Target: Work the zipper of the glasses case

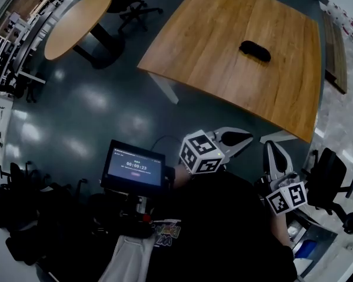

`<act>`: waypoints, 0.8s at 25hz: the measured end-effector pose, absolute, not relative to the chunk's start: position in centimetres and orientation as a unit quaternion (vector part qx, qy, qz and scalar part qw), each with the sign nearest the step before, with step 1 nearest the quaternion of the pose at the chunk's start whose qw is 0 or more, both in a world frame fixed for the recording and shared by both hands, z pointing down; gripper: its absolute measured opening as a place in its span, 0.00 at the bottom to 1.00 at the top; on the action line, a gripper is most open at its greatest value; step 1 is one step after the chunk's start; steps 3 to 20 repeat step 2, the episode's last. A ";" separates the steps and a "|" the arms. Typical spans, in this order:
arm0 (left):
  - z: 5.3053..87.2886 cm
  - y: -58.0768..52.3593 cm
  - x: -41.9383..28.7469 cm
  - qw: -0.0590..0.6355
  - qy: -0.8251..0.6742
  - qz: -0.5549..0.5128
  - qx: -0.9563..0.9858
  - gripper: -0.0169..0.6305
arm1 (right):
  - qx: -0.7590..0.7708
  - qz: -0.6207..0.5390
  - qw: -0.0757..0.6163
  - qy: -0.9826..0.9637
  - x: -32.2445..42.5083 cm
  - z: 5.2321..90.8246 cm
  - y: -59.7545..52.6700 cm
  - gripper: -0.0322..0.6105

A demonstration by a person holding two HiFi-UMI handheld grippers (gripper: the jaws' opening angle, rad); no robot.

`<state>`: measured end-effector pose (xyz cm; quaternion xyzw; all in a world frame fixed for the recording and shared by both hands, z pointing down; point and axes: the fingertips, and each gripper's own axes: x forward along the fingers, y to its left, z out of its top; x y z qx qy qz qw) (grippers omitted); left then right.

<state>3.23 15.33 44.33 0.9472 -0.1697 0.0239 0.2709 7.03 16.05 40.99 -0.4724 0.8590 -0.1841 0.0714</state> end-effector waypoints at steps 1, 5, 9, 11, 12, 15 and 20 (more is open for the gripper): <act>44.2 15.1 2.9 0.271 -0.169 0.024 0.947 0.02 | -0.473 -0.184 0.071 0.859 6.7 40.9 15.8 0.06; 44.1 14.9 2.6 0.270 -0.168 0.024 0.948 0.02 | -0.473 -0.183 0.071 0.859 6.4 40.8 15.6 0.06; 44.1 14.9 2.6 0.270 -0.168 0.024 0.948 0.02 | -0.473 -0.183 0.071 0.859 6.4 40.8 15.6 0.06; 44.1 14.9 2.6 0.270 -0.168 0.024 0.948 0.02 | -0.473 -0.183 0.071 0.859 6.4 40.8 15.6 0.06; 44.1 14.9 2.6 0.270 -0.168 0.024 0.948 0.02 | -0.473 -0.183 0.071 0.859 6.4 40.8 15.6 0.06; 44.1 14.9 2.6 0.270 -0.168 0.024 0.948 0.02 | -0.473 -0.183 0.071 0.859 6.4 40.8 15.6 0.06; 44.1 14.9 2.6 0.270 -0.168 0.024 0.948 0.02 | -0.473 -0.183 0.071 0.859 6.4 40.8 15.6 0.06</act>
